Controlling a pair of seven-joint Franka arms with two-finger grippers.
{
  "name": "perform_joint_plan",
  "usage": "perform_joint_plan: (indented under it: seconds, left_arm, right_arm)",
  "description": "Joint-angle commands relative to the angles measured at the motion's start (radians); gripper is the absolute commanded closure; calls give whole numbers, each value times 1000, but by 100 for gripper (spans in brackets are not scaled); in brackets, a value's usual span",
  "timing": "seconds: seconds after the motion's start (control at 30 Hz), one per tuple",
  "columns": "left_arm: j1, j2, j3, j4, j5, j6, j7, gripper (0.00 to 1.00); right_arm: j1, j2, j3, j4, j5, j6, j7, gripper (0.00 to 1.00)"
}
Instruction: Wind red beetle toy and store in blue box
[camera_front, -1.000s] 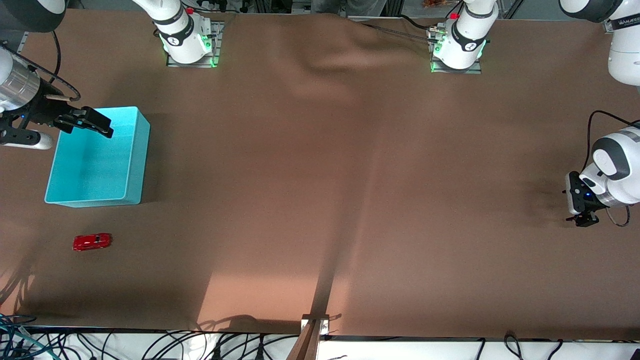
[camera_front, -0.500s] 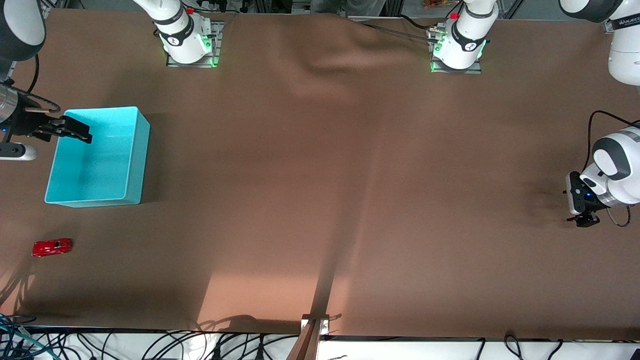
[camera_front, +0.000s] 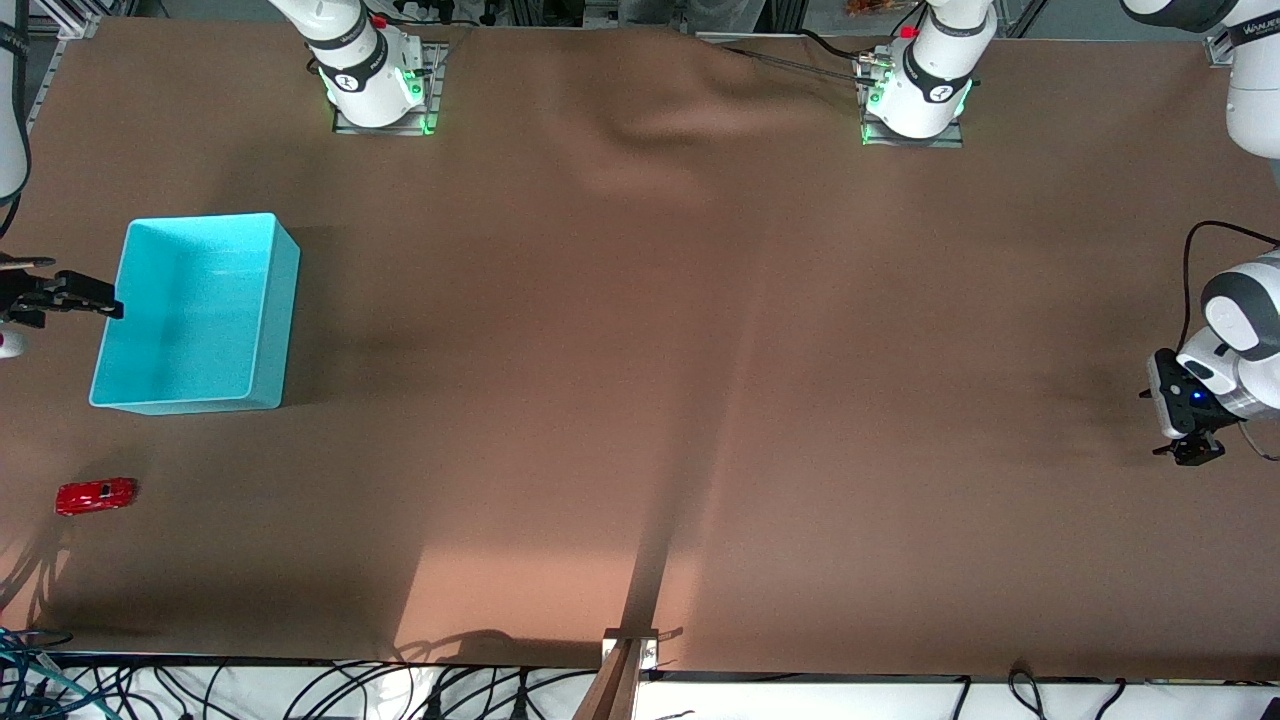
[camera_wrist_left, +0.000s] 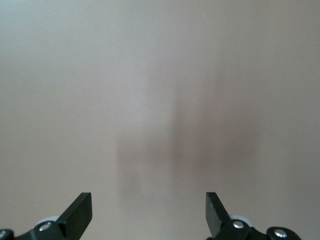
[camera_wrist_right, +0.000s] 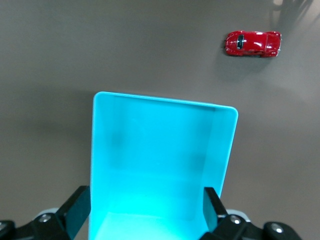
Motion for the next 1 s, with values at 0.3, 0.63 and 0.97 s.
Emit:
perform_joint_plan:
  seconds: [0.3, 0.63, 0.97]
  left_arm:
    - [-117, -78, -22, 191, -10, -402, -459, 0]
    - [-184, -100, -28, 232, -25, -522, -830, 0]
    - [-255, -153, -28, 232, -25, -602, -1119, 0]
  right_arm:
    - [-53, 149, 6, 25, 9, 206, -418, 0]
    - [-117, 209, 6, 25, 12, 280, -688, 0]
    - [-131, 211, 9, 71, 13, 274, -834, 0]
